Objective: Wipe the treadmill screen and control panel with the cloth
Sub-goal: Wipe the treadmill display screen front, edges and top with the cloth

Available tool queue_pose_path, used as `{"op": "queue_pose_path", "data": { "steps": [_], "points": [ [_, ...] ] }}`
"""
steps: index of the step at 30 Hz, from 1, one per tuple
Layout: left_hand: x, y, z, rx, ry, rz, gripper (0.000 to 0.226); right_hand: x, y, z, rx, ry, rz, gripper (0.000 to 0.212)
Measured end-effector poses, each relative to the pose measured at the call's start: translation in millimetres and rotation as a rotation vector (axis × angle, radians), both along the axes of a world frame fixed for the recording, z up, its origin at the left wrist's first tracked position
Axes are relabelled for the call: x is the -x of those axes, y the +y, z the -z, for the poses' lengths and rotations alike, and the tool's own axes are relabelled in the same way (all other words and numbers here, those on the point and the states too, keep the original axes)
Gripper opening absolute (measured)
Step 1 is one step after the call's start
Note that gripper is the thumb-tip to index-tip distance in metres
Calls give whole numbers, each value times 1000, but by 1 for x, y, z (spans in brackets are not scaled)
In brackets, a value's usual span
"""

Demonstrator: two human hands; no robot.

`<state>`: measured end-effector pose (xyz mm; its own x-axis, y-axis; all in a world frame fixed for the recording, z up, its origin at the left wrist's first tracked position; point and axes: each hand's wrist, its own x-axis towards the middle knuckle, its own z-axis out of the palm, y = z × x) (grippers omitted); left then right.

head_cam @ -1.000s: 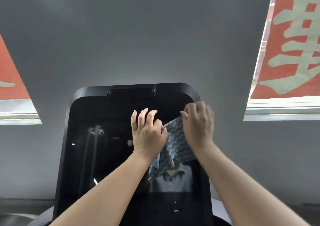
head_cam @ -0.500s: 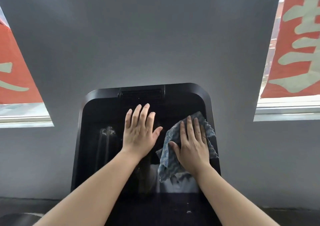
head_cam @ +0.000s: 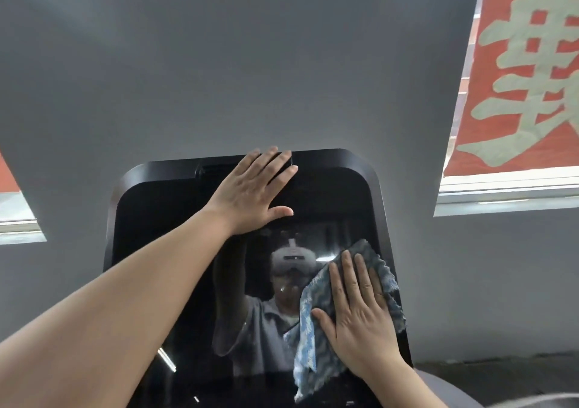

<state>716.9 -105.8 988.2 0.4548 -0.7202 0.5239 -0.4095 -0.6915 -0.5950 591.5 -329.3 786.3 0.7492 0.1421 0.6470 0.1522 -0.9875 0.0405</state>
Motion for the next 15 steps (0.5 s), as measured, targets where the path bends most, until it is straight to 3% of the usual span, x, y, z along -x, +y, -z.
{"op": "queue_pose_path", "data": {
  "steps": [7, 15],
  "points": [
    [-29, -6, -13, -46, -27, 55, 73, -57, 6, -71, -47, -52, 54, 83],
    [-35, -5, -2, -48, -106, 133, 65, 0, 11, 3, -9, -40, 46, 81]
  ]
}}
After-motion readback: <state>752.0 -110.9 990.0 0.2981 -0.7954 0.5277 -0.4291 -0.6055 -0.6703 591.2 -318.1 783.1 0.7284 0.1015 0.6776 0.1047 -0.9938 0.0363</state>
